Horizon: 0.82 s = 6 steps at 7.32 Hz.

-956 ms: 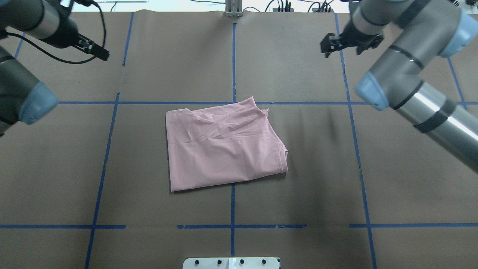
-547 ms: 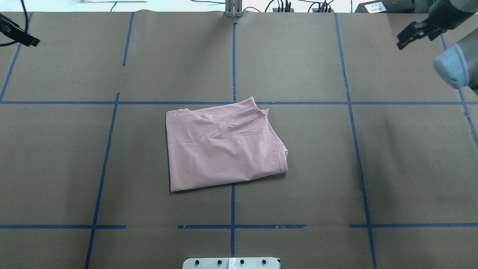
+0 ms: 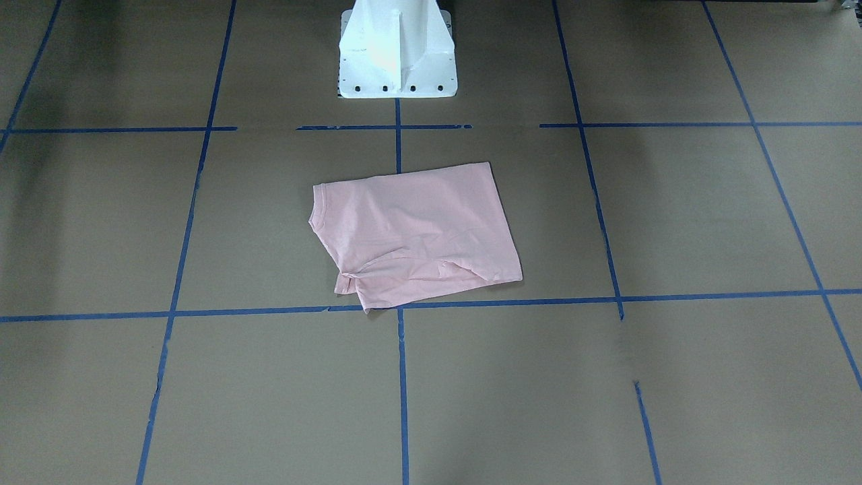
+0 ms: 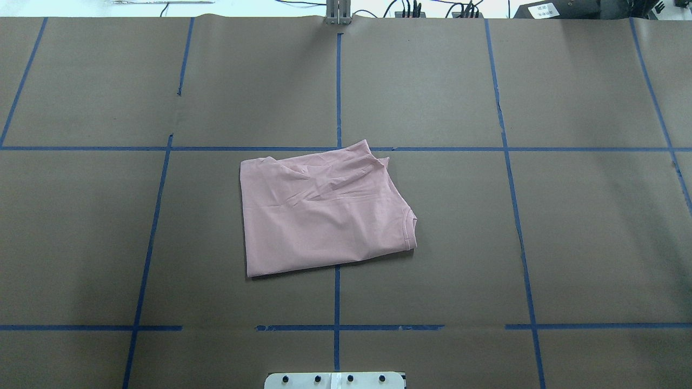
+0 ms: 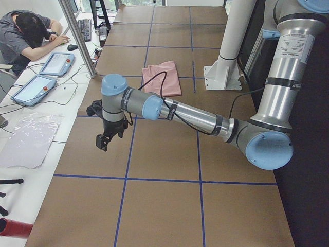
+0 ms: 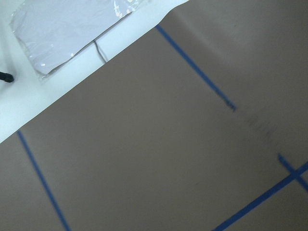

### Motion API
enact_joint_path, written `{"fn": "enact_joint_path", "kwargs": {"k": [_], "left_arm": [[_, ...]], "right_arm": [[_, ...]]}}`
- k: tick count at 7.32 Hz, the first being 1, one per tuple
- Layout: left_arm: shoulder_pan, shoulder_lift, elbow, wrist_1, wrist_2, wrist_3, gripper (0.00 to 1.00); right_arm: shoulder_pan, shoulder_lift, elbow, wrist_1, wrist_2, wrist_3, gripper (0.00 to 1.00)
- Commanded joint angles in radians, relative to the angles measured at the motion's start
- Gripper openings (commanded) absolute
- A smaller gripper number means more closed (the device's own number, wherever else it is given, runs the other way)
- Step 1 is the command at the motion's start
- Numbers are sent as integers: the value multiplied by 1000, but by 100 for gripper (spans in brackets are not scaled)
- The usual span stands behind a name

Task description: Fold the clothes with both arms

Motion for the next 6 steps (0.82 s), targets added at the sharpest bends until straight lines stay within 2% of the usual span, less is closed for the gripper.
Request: {"fn": "enact_joint_path", "kwargs": {"k": [1, 2, 5, 6], "left_arm": [[-75, 72, 80, 19, -111, 15, 100], [-77, 133, 107, 6, -221, 14, 100], [-82, 186, 86, 16, -238, 9, 100], [-80, 188, 64, 21, -229, 7, 100]], "right_arm": [[62, -154, 12, 32, 4, -13, 100], [64, -161, 25, 30, 15, -8, 100], [64, -166, 26, 28, 39, 18, 100], [64, -179, 26, 33, 79, 17, 100]]}}
